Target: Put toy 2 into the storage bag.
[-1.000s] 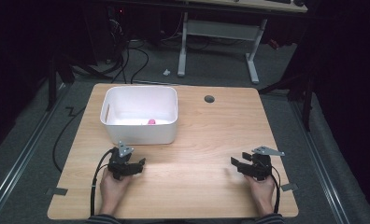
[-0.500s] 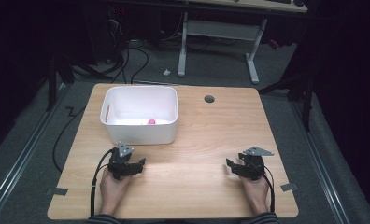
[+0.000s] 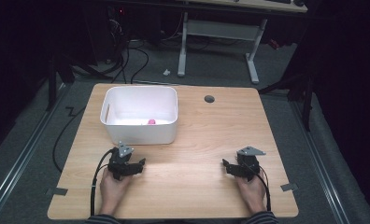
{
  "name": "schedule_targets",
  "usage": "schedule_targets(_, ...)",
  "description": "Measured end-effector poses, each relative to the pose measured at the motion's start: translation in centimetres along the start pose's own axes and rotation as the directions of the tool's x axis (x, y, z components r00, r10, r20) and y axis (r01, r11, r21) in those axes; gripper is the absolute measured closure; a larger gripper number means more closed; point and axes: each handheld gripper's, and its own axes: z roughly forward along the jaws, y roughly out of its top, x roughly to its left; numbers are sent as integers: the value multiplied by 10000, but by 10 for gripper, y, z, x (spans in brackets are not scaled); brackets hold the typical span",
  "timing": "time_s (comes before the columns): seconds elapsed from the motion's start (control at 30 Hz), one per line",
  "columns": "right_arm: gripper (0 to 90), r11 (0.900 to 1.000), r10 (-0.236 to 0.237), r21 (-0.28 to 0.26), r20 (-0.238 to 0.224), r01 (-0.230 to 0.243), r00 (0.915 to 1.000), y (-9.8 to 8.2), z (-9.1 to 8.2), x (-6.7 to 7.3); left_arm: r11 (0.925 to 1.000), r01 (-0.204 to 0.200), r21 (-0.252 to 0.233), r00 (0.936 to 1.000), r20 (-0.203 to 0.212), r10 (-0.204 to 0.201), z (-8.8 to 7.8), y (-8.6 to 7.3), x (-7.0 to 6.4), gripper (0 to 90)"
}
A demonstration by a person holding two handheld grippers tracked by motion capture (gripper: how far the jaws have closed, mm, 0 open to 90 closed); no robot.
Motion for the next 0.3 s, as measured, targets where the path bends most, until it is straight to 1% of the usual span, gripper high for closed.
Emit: schedule_targets(0.3,269,10000,84,20,63,-84,9999,0,0,0,10000,-22,1,10000,21,22,0,0,0,251)
